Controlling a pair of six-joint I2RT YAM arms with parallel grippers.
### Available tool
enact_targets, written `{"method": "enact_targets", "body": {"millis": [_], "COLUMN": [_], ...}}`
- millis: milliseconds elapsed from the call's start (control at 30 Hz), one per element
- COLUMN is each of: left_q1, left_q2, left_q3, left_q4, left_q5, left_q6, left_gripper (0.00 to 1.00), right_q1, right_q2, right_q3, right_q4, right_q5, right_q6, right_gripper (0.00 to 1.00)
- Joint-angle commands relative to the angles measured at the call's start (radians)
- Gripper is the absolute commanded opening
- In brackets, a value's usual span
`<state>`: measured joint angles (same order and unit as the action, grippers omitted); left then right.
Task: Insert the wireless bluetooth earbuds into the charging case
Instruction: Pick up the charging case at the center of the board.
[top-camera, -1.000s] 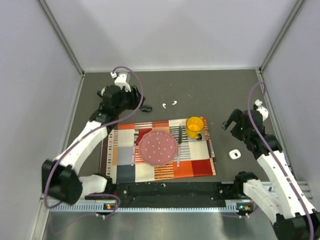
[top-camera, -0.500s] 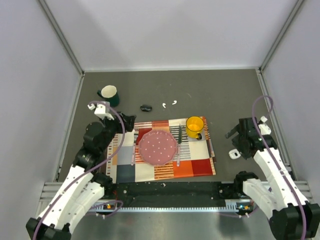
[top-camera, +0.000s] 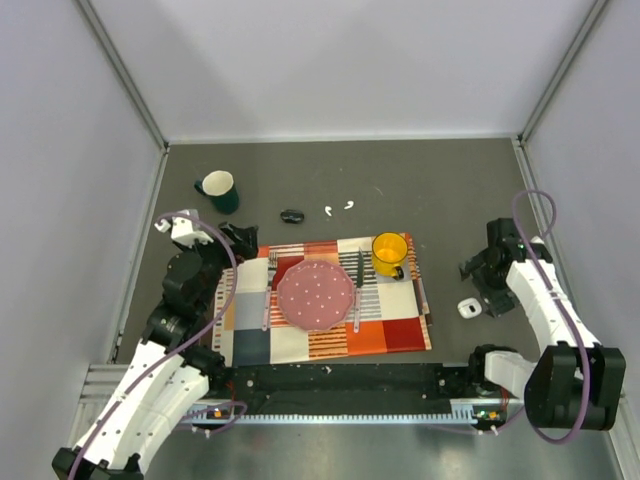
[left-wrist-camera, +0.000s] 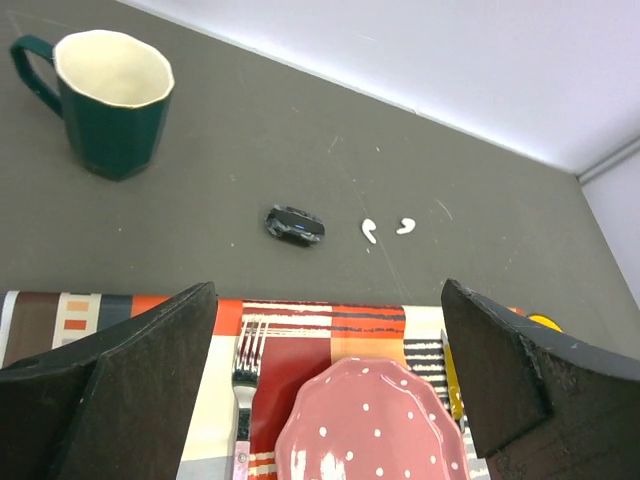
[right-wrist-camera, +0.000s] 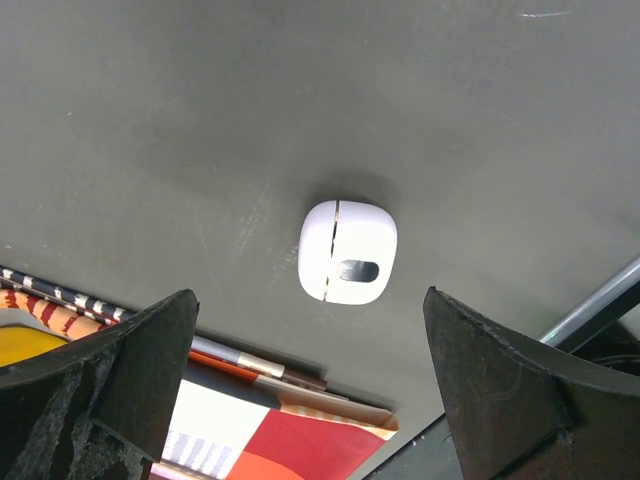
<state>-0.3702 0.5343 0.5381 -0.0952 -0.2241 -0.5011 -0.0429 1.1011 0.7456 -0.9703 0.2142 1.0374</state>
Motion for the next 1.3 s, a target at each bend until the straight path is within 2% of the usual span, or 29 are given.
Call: {"method": "enact_targets", "body": {"millis": [0, 167, 300, 733, 1167, 1267], "left_q1": [0.004, 0.004, 0.004, 0.004, 0.004, 0.005], "left_q2": [-0.02, -0.098, -0.151, -0.106, -0.083, -0.079], "left_q3": [0.011, -0.044, -0.084, -0.069, -0.067, -0.067], "left_q4": [-0.049, 0.008, 0.048, 0.043, 0.045, 0.046], "left_q5": [-0.107, -0.104, -0.081, -0.054, -0.064, -0.063], "left_q6": [-0.059, -0.068, -0.088, -0.082, -0.076, -0.074], "left_gripper": [0.99, 0.99, 0.99, 0.99, 0.99, 0.99], "right_q1": [-0.032, -0.071, -0.072, -0.072, -0.072, -0.072], "right_q2": [-0.003, 0.008, 0.026, 0.138, 0.203, 0.212], "right_q3": [0.029, 0.021, 0.015, -0.046, -0.075, -0.086], "right_q4": [-0.019, -0.007, 0.024, 0.133, 0.177, 0.206], "right_q5": [-0.013, 0.005, -0.005, -0.079, -0.018, -0.032], "right_q6": [0.022, 0.032, 0.006, -0.022, -0.025, -0.049], "right_gripper": [0.93, 0.82, 0.8, 0.73, 0.69, 0.63]}}
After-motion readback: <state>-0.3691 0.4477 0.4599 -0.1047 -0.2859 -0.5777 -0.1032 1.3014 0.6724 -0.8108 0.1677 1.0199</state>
